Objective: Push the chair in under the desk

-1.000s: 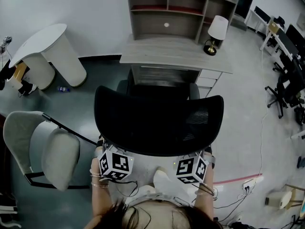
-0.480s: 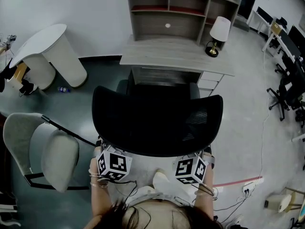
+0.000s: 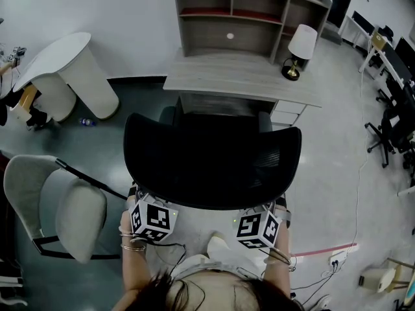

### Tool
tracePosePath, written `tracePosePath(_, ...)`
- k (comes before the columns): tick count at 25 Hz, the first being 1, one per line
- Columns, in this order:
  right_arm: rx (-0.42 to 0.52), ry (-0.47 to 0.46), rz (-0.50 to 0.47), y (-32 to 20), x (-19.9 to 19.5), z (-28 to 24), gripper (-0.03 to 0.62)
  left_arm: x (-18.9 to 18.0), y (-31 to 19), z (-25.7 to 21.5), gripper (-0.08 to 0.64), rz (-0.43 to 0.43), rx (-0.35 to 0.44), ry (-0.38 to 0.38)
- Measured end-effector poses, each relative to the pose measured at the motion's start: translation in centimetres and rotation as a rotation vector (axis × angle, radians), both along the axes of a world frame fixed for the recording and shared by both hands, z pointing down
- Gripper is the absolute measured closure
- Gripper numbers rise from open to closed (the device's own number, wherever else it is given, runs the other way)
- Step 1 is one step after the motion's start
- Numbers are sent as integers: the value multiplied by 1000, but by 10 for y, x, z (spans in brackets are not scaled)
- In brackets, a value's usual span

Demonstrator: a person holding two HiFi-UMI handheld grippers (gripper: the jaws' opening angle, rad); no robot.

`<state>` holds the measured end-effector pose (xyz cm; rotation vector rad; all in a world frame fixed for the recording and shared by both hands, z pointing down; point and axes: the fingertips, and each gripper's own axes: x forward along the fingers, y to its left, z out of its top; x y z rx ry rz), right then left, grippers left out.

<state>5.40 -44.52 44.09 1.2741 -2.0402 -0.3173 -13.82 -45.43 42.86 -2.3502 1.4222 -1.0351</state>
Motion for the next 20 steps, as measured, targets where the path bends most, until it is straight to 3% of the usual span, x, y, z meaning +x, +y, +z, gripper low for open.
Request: tracePosePath(20,3,-7,0,-30,-2,-1,367,-3,-29,-2,391,9,9,7)
